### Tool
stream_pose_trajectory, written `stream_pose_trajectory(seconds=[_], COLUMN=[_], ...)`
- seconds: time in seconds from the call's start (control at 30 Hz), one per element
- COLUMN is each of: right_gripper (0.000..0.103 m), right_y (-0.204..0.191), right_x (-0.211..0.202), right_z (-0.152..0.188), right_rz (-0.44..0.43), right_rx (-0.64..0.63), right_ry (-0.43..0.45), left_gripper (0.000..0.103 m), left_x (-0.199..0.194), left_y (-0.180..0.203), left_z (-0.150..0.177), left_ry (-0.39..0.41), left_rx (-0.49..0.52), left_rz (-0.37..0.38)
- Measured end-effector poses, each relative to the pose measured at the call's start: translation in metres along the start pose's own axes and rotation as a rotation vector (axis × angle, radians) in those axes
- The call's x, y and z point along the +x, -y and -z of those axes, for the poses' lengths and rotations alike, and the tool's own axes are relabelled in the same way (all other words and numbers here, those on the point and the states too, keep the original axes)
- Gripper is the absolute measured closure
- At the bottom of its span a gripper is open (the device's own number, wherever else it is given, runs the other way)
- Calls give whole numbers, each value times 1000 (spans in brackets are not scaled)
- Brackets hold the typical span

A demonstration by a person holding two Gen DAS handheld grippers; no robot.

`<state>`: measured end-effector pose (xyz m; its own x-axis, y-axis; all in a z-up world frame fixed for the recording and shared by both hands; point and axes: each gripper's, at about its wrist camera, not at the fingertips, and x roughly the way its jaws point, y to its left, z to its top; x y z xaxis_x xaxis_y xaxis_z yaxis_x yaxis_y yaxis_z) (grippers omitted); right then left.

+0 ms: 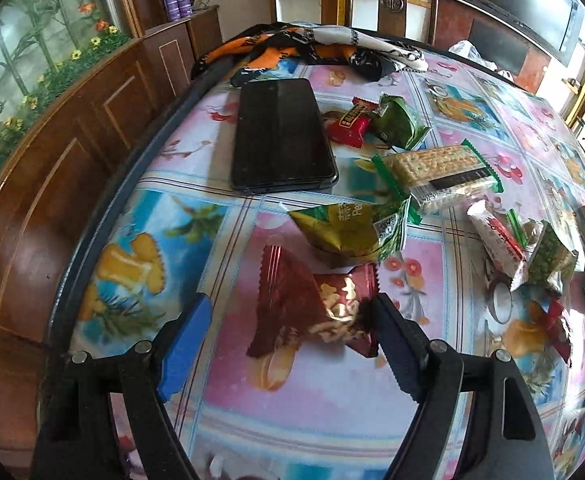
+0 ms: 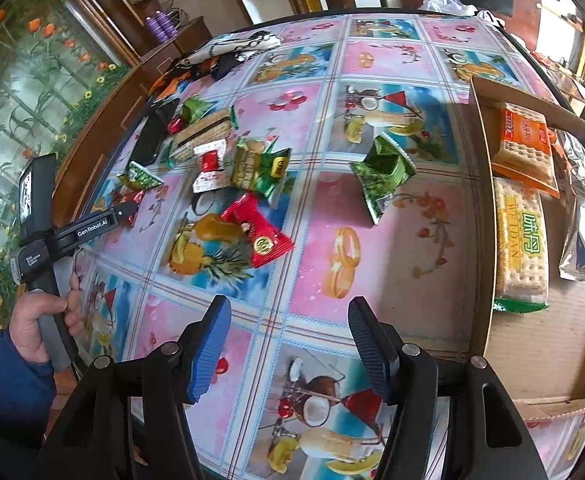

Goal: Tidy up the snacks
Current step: 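Grasp the red candy pack with the right tool while the left tool grasps the dark red candy pack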

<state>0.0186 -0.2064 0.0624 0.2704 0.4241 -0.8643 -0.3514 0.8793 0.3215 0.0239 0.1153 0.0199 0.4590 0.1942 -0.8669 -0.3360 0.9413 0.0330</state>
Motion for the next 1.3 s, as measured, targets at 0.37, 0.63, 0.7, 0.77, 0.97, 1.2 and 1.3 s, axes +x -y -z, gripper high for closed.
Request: stream_pose_trajectory(seconds=[0.37, 0.63, 0.7, 0.77, 0.97, 1.2, 1.3], right_gripper=[38, 70, 79, 79, 79, 79, 79], right_y=[-22, -44, -45, -41, -6, 9, 9], right_x=[40, 82, 82, 79, 63, 49, 48], right_z=[-38, -49, -48, -45, -30, -11, -8], right_rz=[34, 69, 88, 133, 186, 181, 182], right_rx=[-136, -270, -300, -297, -132, -65, -59], right_ry=[-32, -66, -62, -49, -15, 28, 33], left_gripper=[55, 55, 55, 47, 16, 0, 0], left_x=[-6, -29, -30, -28, -20, -16, -16], left_y=[39, 89, 102, 113, 139, 142, 141], left_z=[11, 46, 47, 46, 44, 46, 47], left_ry=[24, 26, 26, 28, 78, 114, 114], left_rx=[103, 188, 203, 199, 173, 146, 166], left_rz=[98, 194, 199, 186, 157, 133, 144])
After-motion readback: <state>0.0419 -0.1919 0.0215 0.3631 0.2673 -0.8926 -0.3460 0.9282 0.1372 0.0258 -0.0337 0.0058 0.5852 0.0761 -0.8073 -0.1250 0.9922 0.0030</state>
